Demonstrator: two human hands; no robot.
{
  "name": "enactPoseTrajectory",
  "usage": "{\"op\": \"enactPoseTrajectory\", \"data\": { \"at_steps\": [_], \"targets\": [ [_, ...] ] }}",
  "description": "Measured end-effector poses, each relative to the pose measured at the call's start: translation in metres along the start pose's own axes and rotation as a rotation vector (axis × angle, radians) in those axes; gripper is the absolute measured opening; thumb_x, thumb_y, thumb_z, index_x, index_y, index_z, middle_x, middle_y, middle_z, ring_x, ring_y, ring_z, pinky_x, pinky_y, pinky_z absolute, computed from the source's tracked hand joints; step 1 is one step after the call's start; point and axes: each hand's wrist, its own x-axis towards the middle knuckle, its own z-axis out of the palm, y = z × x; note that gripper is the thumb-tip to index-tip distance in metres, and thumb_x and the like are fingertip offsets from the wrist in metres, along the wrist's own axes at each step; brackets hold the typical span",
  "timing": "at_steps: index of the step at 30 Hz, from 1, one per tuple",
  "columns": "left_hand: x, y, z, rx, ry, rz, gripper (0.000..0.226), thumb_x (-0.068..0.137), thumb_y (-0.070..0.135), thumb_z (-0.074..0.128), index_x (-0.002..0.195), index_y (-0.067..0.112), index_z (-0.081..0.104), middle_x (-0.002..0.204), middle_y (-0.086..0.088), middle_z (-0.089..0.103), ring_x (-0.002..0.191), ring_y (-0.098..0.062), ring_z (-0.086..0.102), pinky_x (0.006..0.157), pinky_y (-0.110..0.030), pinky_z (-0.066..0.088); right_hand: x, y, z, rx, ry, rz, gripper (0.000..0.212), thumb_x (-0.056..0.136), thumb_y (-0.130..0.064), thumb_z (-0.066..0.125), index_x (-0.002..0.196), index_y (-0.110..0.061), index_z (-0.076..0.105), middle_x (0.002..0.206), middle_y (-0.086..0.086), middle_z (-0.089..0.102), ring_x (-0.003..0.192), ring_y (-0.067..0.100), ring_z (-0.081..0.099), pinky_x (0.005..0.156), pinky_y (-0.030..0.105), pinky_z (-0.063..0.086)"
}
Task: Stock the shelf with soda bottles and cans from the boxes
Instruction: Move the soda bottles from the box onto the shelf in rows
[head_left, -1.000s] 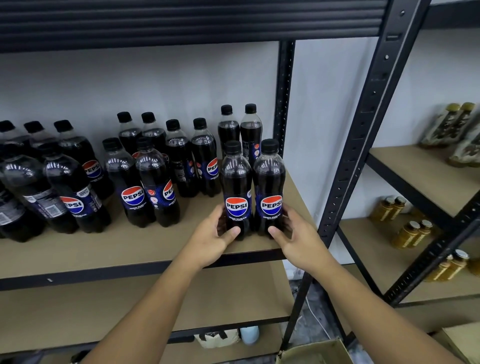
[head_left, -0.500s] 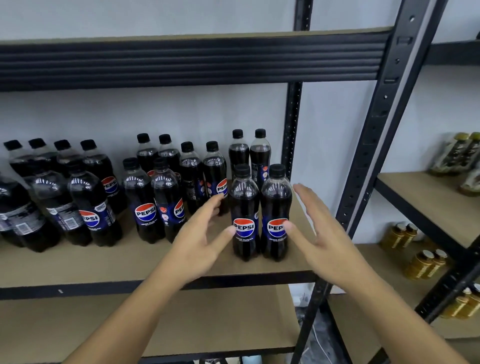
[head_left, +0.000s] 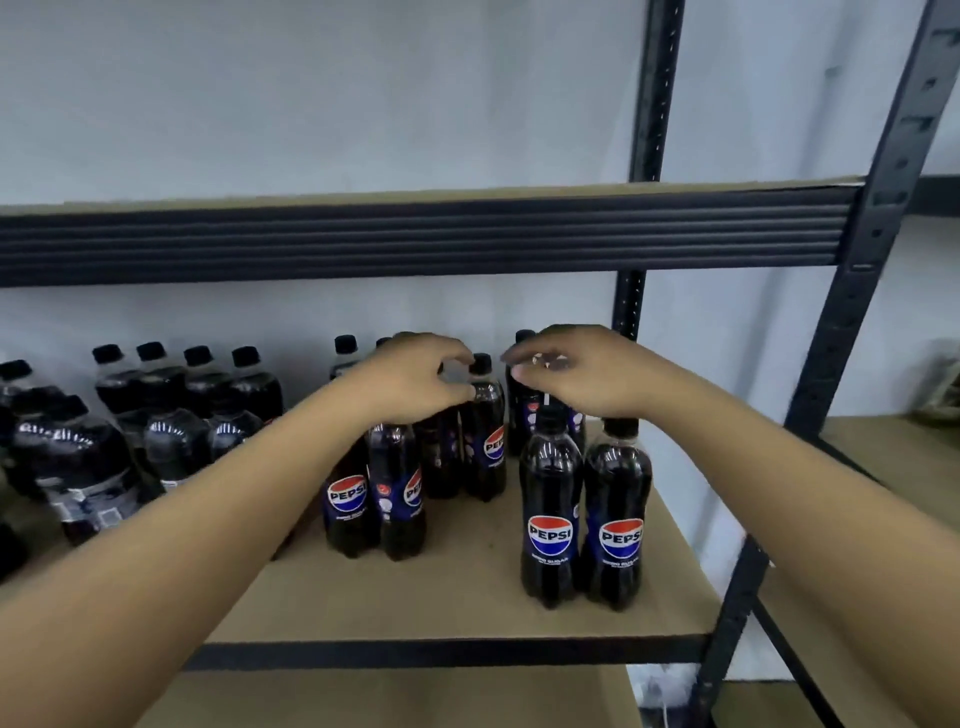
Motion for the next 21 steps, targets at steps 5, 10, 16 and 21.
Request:
{"op": "enactPoseTrajectory", "data": {
  "at_steps": [5, 10, 16, 21],
  "targets": [
    [0.046, -0.036, 0.000, 0.028, -0.065, -0.037, 0.062, 0.091, 0.042, 0.071, 0.147, 0.025, 0.050, 0.151, 0.002, 0.049, 0.131, -0.019, 0.050, 0.090, -0.024, 0.036, 0.065, -0.001, 0.021, -0.145, -0.135, 0.099, 0.044, 0.100, -0.056, 0.049, 0.141, -0.040, 0.053, 0.150, -0.008, 0.049, 0.133, 0.018, 0.048, 0.109, 0.040, 0.038],
    [0.078, -0.061, 0.006, 0.091, -0.152, -0.007, 0.070, 0.089, 0.042, 0.075, 0.150, 0.020, 0.047, 0.151, -0.001, 0.049, 0.134, -0.022, 0.049, 0.093, -0.025, 0.038, 0.104, -0.002, 0.035, -0.226, -0.258, 0.137, 0.055, 0.101, -0.045, 0.056, 0.153, -0.036, 0.038, 0.157, -0.008, 0.041, 0.141, 0.017, 0.041, 0.093, 0.027, 0.028],
    [0.096, -0.076, 0.013, 0.091, -0.148, 0.136, 0.028, 0.090, 0.035, 0.076, 0.115, 0.022, 0.073, 0.117, 0.004, 0.068, 0.104, -0.014, 0.060, 0.079, -0.026, 0.044, 0.125, 0.008, 0.045, -0.270, -0.181, 0.055, 0.030, 0.098, -0.030, 0.064, 0.127, -0.026, 0.066, 0.126, -0.005, 0.060, 0.110, 0.012, 0.051, 0.077, 0.022, 0.039],
    [0.099, -0.068, 0.012, -0.081, -0.167, 0.228, 0.023, 0.087, 0.023, 0.081, 0.109, 0.026, 0.077, 0.105, 0.013, 0.070, 0.103, -0.007, 0.061, 0.081, -0.019, 0.048, 0.118, 0.023, 0.034, -0.370, -0.160, 0.066, 0.030, 0.093, -0.040, 0.068, 0.116, -0.022, 0.070, 0.119, -0.003, 0.063, 0.114, 0.017, 0.055, 0.095, 0.035, 0.048]
  ]
}}
